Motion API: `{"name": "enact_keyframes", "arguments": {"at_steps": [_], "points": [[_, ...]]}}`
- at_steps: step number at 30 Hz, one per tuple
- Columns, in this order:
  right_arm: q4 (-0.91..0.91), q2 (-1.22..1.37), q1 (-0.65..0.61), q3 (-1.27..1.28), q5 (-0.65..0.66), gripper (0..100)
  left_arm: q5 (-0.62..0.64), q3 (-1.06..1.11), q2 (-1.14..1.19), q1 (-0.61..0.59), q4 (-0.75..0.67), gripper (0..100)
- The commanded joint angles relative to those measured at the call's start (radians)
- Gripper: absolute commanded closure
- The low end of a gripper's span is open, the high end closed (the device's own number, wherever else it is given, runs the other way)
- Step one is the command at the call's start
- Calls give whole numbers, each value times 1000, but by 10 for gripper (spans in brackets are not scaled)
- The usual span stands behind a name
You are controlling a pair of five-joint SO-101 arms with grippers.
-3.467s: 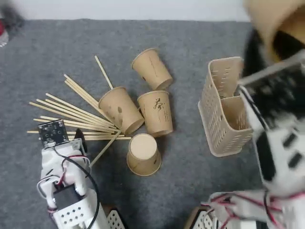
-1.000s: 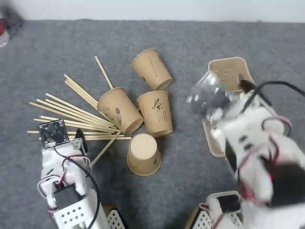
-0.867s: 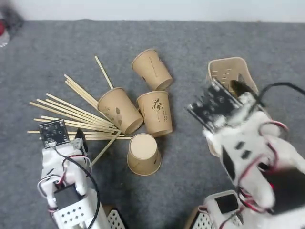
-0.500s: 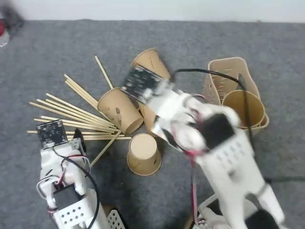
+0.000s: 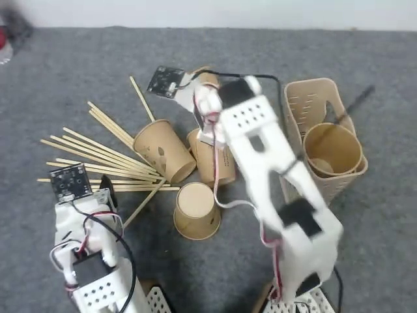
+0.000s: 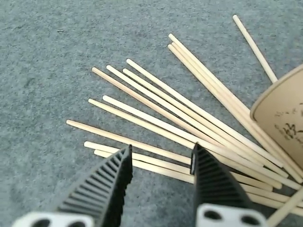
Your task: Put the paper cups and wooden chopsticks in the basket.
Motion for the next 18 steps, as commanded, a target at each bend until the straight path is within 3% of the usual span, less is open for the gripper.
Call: {"name": "enact_keyframes", "arguments": {"at_steps": [1, 8, 18], "points": [[122, 130, -10, -292, 110, 807, 9, -12, -11, -5, -20, 805], [249, 367, -12, -669, 210, 805, 9, -12, -11, -3, -20, 805], [254, 414, -33, -479, 328, 805, 9, -12, -9, 20, -20, 805]]}}
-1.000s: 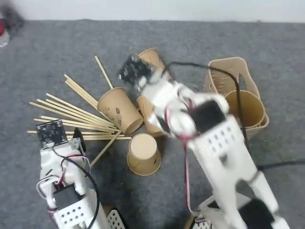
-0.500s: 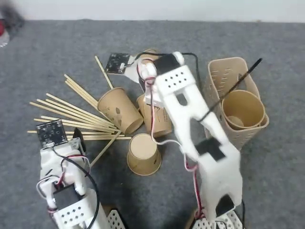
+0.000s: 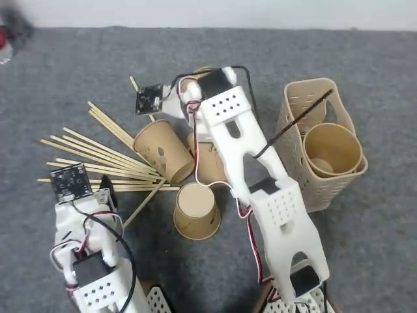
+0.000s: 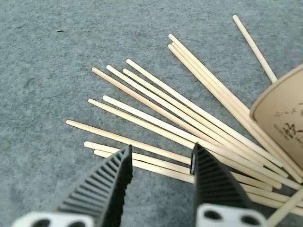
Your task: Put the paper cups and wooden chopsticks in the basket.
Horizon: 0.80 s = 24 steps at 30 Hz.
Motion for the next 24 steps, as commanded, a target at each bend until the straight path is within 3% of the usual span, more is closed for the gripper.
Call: {"name": "enact_keyframes", "arguments": {"at_steps": [1, 14, 16, 18, 24], "points": [[42, -48, -15, 72, 21, 805, 6, -12, -9, 29, -18, 805], [41, -338, -28, 494, 51, 812, 5, -12, -9, 35, -18, 805], [41, -340, -28, 514, 51, 864, 5, -12, -9, 35, -18, 805], [41, -341, -28, 520, 51, 983, 5, -12, -8, 37, -18, 805], [41, -455, -30, 516, 46, 991, 5, -12, -8, 37, -18, 805]]}}
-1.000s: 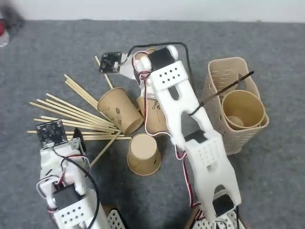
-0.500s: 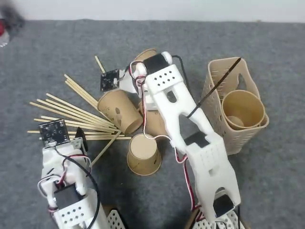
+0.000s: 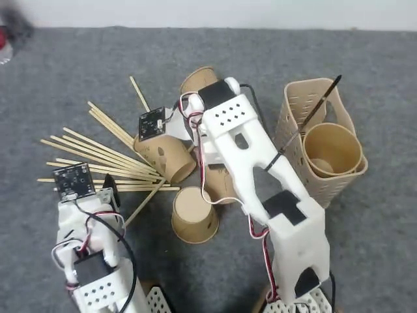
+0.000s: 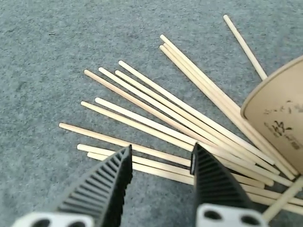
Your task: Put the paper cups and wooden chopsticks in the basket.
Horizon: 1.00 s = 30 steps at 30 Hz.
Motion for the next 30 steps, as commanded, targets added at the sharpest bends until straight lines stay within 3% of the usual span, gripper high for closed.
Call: {"name": "enact_keyframes", "arguments": {"at_steps": [1, 9, 14, 23, 30], "points": [[41, -128, -2, -3, 6, 993, 5, -12, -8, 8, -18, 805], [41, -542, 36, -95, -110, 991, 5, -12, -8, 8, -17, 805], [41, -722, 174, -95, -178, 991, 5, -12, -8, 8, -17, 805], [39, -1009, 538, -95, -101, 991, 3, -12, -9, 8, -8, 805], [44, -1179, 645, 48, -51, 991, 3, -12, -9, 8, -8, 805]]}}
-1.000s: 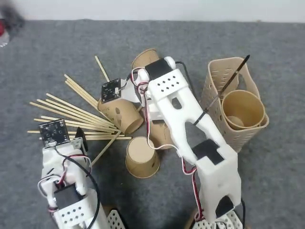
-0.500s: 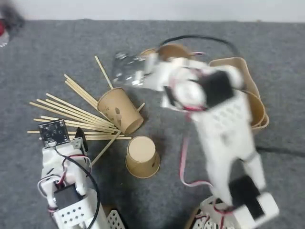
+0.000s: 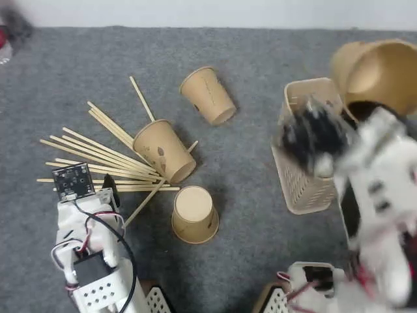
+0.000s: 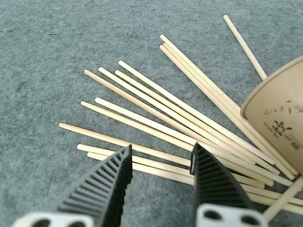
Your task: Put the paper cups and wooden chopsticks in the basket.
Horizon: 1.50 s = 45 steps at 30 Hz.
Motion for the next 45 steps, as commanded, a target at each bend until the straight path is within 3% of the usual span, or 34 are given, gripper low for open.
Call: {"name": "enact_keyframes", "arguments": {"at_steps": [1, 10, 24, 29, 36, 45], "points": [[41, -70, 48, 114, 54, 991, 3, -12, -9, 8, -6, 805], [38, -246, 67, 529, 107, 991, 3, -12, -9, 8, -5, 805], [38, -246, -22, 686, 98, 991, 3, -12, -9, 8, -5, 805], [24, -251, -91, 675, -5, 972, 3, -12, -9, 8, -5, 805], [-97, -255, -137, 621, -193, 676, 3, -12, -9, 8, -5, 805], [-211, -248, -145, 626, -215, 765, 3, -12, -9, 8, -5, 805]]}}
